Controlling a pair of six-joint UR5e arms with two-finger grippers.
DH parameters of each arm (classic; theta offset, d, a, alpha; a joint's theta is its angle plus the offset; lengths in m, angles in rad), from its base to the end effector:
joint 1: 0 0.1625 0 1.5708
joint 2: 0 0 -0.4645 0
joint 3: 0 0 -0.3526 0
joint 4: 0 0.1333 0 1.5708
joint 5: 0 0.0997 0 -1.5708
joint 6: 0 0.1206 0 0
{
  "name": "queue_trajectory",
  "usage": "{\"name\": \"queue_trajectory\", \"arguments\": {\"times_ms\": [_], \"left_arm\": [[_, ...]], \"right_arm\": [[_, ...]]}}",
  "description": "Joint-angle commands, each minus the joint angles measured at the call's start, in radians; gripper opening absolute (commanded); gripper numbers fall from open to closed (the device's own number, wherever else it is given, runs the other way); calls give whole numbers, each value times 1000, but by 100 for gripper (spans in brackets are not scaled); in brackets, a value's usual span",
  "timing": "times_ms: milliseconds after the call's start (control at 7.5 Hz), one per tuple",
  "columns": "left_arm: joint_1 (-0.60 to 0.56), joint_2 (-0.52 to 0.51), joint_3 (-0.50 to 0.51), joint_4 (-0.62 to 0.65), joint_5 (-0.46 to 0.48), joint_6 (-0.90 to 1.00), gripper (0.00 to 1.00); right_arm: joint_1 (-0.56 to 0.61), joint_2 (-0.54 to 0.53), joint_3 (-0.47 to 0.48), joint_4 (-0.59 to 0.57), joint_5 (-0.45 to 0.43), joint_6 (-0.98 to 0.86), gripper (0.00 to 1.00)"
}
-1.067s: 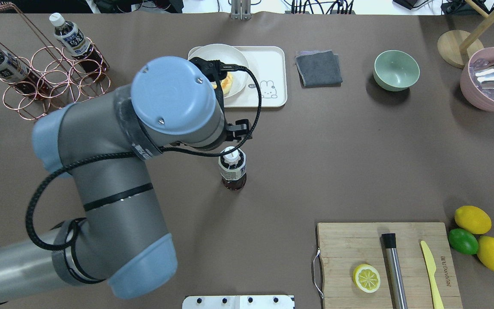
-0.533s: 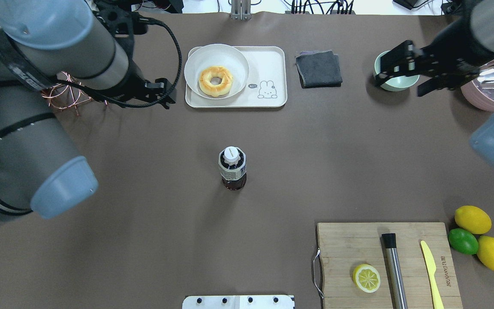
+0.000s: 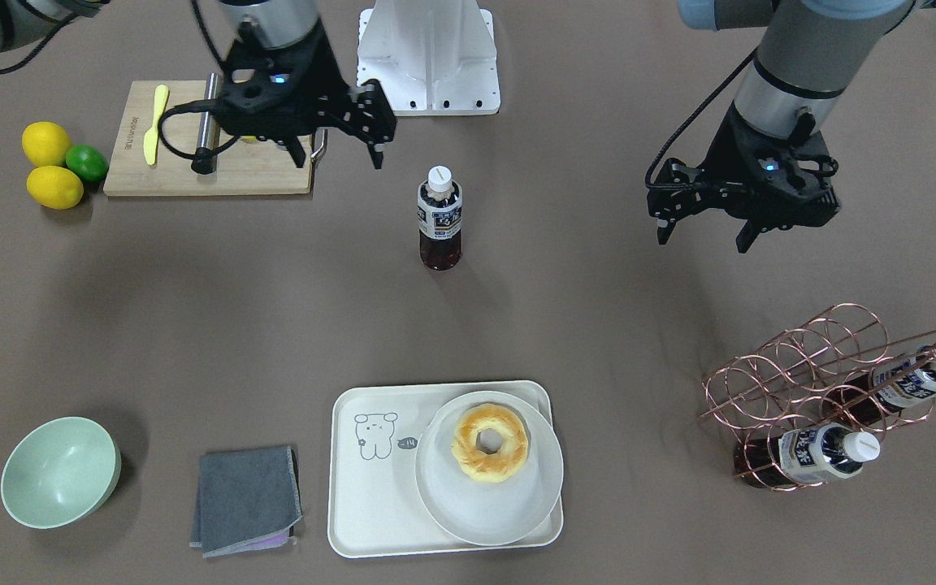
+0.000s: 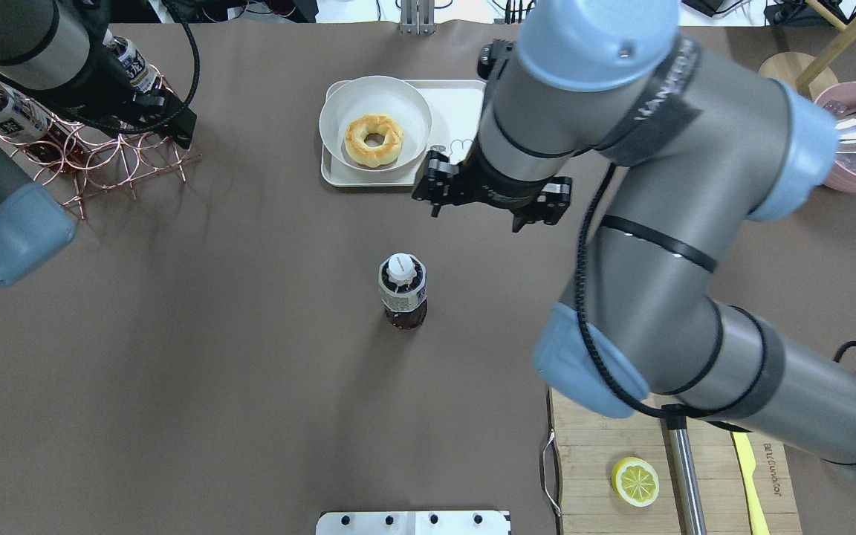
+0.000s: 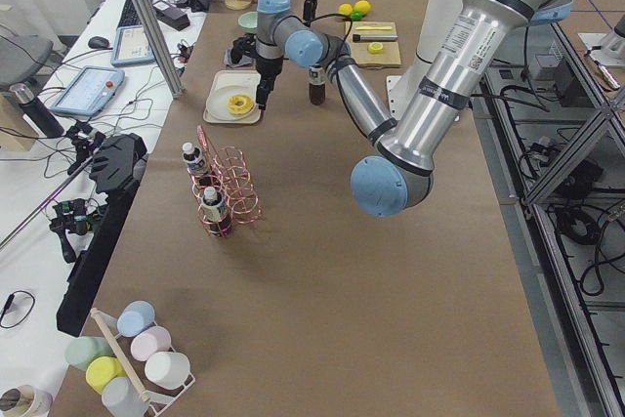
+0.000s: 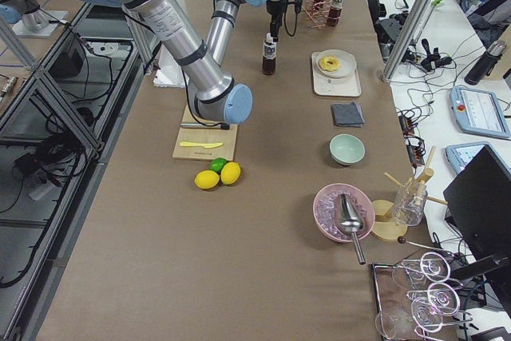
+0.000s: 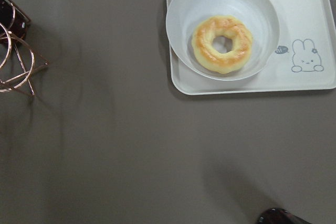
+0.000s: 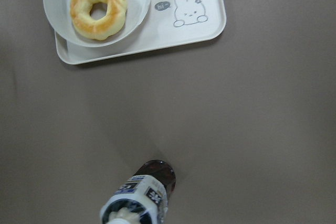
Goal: Place tea on tray
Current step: 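Grasp the standing tea bottle with the right gripper while the left arm withdraws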
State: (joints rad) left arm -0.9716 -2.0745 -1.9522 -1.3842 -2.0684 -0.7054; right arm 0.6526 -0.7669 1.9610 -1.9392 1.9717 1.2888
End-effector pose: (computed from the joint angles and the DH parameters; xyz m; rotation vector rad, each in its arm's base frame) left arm 0.2713 -0.5316 0.3134 0.2536 0.7933 0.0738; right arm -0.4350 -0.4410 0.1589 0.0296 -0.8974 0.1799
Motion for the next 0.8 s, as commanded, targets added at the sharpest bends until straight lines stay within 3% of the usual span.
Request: {"name": "queue_trajectory", "arguments": {"times_ms": [0,267,533,667], "left_arm": [[-29,5,33,-3,-10,59,95],[-30,4,35,-3,-10,60,95],[-30,-3,53,-16,-10,58,95],[-30,-3,61,-27,-10,58,95]], "right_arm": [[-92,112,-129,-30,-77,-46,100],[-112,115,-201,49,-80,-51,98],[-131,107,-220,97,-70,-46,78],[-136,107,-223,98,-71,-39,62]]}}
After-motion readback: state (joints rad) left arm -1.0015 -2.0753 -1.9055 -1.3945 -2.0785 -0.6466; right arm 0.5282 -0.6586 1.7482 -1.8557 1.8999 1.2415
